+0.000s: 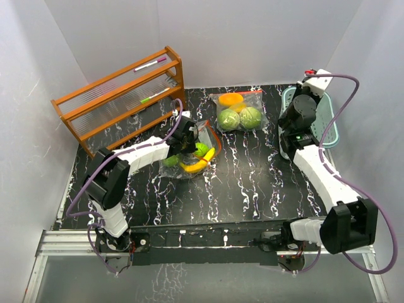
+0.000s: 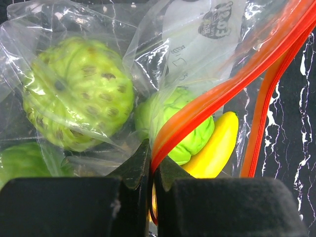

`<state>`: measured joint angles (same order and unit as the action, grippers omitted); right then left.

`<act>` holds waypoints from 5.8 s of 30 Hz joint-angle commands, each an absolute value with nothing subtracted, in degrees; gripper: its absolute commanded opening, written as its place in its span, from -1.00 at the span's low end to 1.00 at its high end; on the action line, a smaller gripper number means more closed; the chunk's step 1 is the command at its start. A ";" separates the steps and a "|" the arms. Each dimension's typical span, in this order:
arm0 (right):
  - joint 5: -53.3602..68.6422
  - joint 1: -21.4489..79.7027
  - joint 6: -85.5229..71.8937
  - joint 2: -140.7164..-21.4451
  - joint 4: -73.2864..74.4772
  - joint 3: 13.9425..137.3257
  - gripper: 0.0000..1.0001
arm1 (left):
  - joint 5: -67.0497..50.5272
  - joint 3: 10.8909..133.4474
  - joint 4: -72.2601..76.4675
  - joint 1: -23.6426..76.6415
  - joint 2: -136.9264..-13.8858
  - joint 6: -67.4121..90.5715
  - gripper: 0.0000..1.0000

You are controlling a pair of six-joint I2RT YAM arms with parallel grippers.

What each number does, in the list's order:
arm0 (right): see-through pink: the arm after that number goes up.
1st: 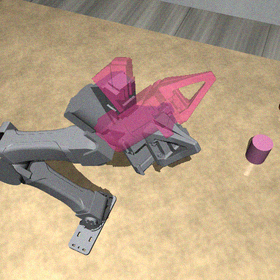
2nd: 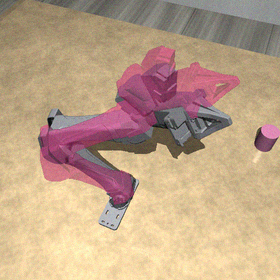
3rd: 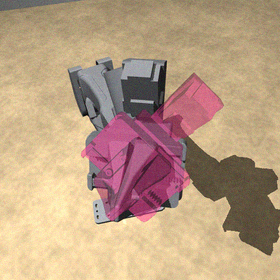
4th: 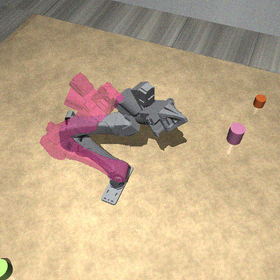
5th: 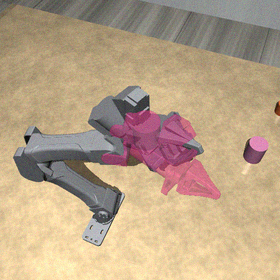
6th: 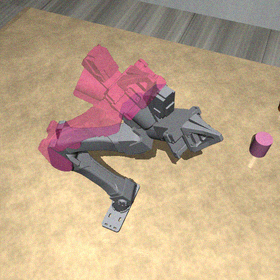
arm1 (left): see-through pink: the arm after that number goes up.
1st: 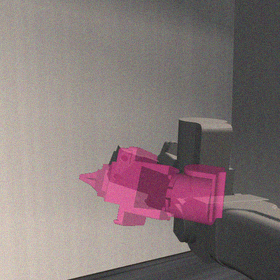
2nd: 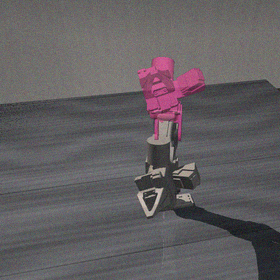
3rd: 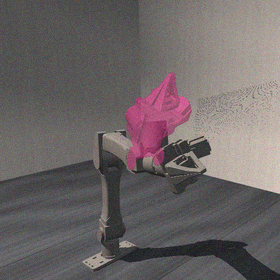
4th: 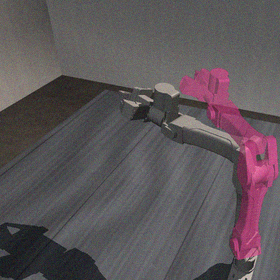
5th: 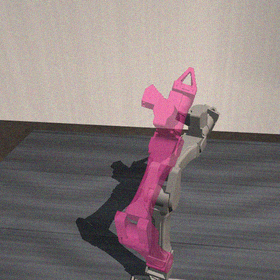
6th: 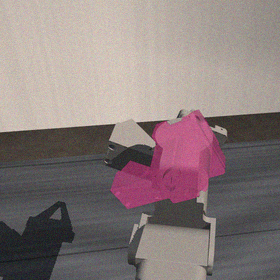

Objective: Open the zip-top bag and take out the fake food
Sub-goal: Place the fake vegetable in the bin, then pick up the fake fruit from the zipper food storage bag, then place the fake fruit in the bin, then pick up the fake fruit from the zipper food storage bag.

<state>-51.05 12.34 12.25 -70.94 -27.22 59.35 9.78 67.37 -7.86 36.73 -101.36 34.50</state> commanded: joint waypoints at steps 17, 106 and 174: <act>-3.87 3.56 -10.41 -75.43 -1.01 66.92 0.06 | 8.96 64.21 -7.99 36.91 -97.45 34.53 -1.00; -14.62 -2.38 -12.14 -69.18 -3.86 55.02 -0.08 | 6.14 57.09 -3.54 34.04 -94.18 36.28 -1.00; -16.66 46.35 -35.58 -92.33 -12.33 52.00 0.35 | 4.24 47.55 0.12 33.94 -93.21 36.83 -1.00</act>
<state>-14.24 47.09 -33.56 -95.94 -7.51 52.38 4.91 48.34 1.37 34.20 -95.55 37.28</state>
